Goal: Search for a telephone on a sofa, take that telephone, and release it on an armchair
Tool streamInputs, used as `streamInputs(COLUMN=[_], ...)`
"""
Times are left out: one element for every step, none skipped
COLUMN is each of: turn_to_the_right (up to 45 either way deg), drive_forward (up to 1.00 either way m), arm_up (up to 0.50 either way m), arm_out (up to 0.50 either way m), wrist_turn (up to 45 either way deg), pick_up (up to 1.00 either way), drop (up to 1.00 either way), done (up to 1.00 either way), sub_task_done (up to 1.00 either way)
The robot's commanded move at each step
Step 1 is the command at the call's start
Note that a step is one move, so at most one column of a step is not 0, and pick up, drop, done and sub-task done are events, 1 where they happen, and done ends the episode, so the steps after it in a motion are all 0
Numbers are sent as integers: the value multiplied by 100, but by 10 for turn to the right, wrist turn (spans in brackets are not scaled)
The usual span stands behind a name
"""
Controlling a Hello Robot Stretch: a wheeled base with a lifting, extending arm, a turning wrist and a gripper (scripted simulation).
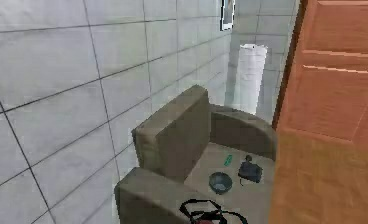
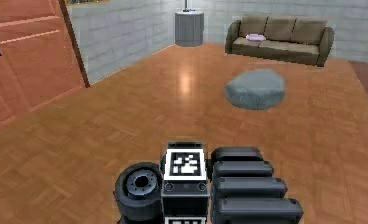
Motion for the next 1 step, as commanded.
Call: streamInputs(turn_to_the_right=[450], drive_forward=[0], arm_up=[0], arm_out=[0], wrist_turn=[0], pick_up=[0], drop=[0], done=[0], sub_task_done=[0])
